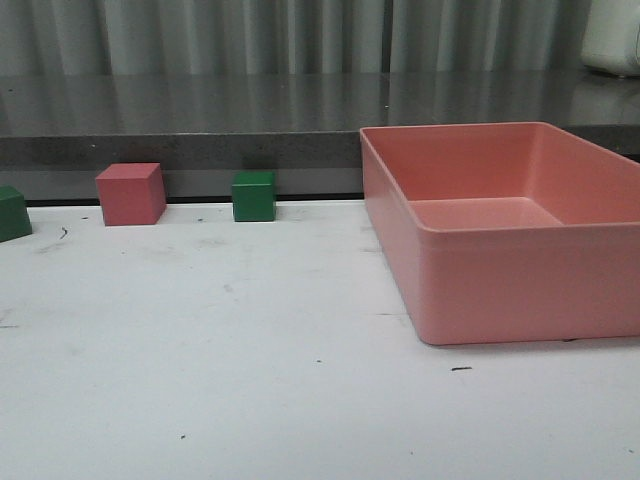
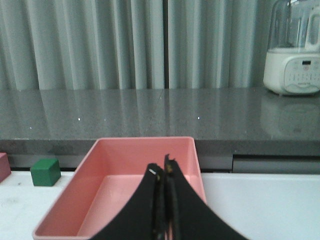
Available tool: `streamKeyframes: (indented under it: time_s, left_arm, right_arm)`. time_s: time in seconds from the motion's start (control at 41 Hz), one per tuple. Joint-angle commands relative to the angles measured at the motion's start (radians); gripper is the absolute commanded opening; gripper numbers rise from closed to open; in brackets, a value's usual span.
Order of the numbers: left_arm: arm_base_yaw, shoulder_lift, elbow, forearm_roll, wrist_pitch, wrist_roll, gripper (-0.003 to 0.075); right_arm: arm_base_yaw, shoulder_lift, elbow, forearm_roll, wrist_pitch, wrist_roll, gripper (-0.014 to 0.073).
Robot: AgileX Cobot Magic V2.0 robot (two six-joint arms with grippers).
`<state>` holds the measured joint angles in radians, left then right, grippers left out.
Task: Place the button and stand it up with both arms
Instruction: 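Move the right gripper over the pink bin toward the yellow button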
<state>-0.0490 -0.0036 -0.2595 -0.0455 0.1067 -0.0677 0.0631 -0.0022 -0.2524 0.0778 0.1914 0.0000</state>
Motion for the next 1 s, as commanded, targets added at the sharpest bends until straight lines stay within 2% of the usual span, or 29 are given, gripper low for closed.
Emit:
streamKeyframes:
  time_s: [0.0,0.195,0.293,0.561,0.902,0.976]
  left_arm:
    - [-0.001,0.038,-0.159,-0.008,0.039,-0.008,-0.0020]
    - [-0.001,0.189,-0.392,-0.006,0.276,-0.006,-0.0020]
    - [-0.001,0.261,-0.442,-0.006,0.365,-0.004,-0.0020]
    - [-0.001,0.406,-0.441,-0.010,0.404,-0.004,-0.0020]
    - [-0.001,0.526,-0.441,-0.006,0.410,-0.004,-0.0018]
    - [-0.001,0.543,-0.441,-0.004,0.410,-0.004,0.0014]
  right_arm:
    - [-0.006,0.064,-0.130,-0.016,0.005,-0.006,-0.0067]
    - [-0.006,0.254,-0.322,-0.018,0.137,-0.006,-0.0067]
    - [-0.006,0.344,-0.374,-0.018,0.203,-0.006,-0.0067]
    - [-0.006,0.518,-0.377,-0.017,0.260,-0.006,-0.0067]
    - [-0.006,0.622,-0.377,-0.017,0.274,-0.006,-0.0064]
    - [-0.006,0.622,-0.377,-0.017,0.273,-0.006,-0.0029]
